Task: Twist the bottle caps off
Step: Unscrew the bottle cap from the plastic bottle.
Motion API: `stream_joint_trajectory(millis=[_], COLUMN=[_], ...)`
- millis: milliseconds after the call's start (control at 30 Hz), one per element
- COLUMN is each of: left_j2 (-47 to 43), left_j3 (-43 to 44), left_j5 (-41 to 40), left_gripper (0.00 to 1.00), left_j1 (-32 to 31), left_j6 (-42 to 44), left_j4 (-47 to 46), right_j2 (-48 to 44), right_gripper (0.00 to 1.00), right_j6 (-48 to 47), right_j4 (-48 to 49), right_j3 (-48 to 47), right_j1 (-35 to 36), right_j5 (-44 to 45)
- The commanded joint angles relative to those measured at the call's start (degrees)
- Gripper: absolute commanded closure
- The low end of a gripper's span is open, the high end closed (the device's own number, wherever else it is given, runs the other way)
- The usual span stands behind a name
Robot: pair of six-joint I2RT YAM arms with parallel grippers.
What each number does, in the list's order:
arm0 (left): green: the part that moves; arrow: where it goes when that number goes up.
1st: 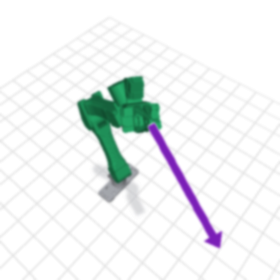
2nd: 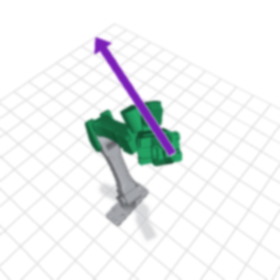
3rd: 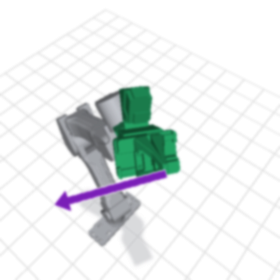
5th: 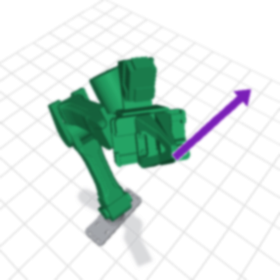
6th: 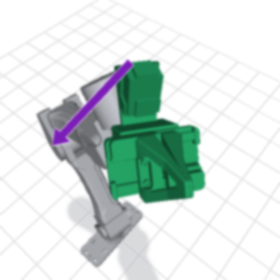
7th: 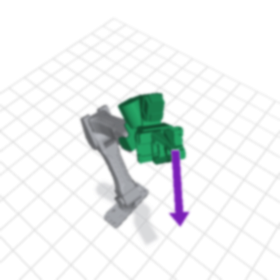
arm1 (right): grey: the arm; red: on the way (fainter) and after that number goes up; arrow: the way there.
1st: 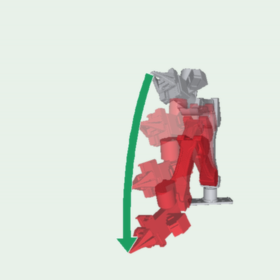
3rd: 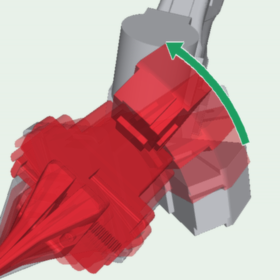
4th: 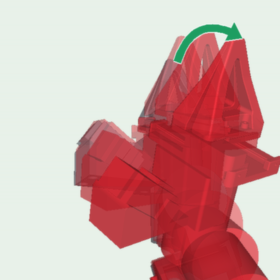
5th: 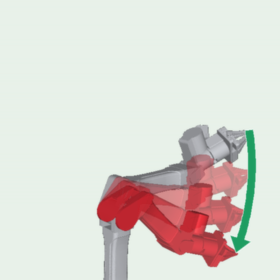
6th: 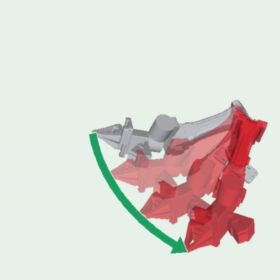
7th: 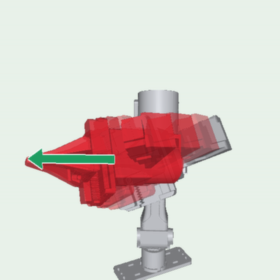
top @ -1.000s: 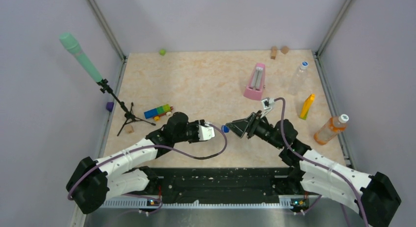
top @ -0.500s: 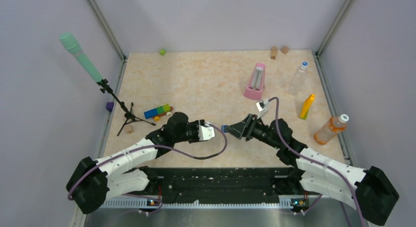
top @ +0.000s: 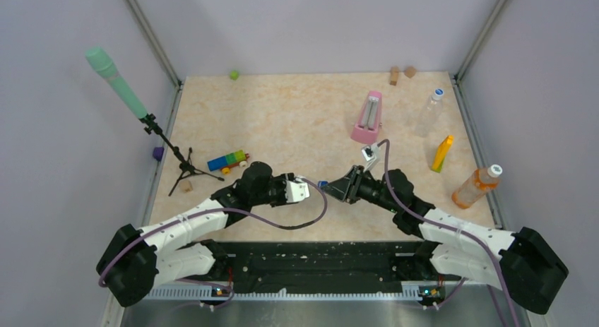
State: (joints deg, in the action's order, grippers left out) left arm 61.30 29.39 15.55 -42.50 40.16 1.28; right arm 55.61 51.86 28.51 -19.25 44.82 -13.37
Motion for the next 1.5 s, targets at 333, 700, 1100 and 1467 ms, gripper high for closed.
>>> stream_joint_trajectory(millis=[333,700,1100,1467], left_j2=[1.4,-0.2,1.1,2.9], left_j3=[4.3,2.1,5.6,7.1], left_j5=[8.2,16.1,22.5,18.6], left_gripper=[1.00,1.00,1.00,1.00], left_j1=[0.8,6.3,8.8,9.9], left_j6=[-3.0,-4.3,-6.9,-9.3], left_j4=[1.5,0.0,3.7,5.3], right_j2=[-1.4,-5.5,-10.9,-16.4], right_gripper=[1.00,1.00,1.00,1.00], right_j6=[-51.8,-92.7,-101.3,-91.5], right_j4=[3.2,1.1,-6.7,4.8], right_j3=[-0.4,3.3,-1.1,4.6], right_j1=[-0.2,-0.3,-0.8,-3.3], right_j5=[-12.7,-17.9,-24.4,-33.0])
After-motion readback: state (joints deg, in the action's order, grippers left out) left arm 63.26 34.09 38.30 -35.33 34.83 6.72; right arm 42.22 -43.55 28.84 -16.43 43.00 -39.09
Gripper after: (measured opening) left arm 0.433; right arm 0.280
